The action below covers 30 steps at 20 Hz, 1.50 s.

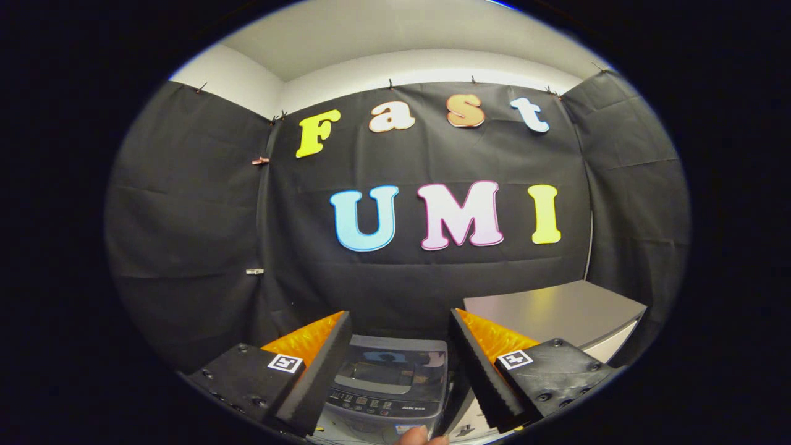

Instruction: Put the clothes into the washing machine and then close the washing machine lid.

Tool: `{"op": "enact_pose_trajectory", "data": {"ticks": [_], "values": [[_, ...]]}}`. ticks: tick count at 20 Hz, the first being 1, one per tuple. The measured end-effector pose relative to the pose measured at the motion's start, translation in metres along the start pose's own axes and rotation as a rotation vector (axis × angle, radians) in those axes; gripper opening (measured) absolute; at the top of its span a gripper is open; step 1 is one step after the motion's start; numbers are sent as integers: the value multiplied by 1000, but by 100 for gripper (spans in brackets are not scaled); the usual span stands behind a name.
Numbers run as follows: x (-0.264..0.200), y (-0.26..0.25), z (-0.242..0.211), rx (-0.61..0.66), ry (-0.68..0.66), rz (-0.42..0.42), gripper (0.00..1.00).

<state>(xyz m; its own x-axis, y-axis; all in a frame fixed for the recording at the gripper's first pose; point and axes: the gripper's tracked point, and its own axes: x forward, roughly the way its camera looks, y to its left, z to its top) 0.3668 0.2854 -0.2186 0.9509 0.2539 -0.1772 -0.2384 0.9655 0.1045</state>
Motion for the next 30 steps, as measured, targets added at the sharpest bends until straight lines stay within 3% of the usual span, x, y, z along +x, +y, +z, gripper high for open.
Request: {"op": "enact_pose_trajectory", "data": {"ticks": [17, 30], "values": [[-37, -56, 27, -37, -57, -109, 98], [-41, -55, 20, -67, -48, -87, 98]]}}
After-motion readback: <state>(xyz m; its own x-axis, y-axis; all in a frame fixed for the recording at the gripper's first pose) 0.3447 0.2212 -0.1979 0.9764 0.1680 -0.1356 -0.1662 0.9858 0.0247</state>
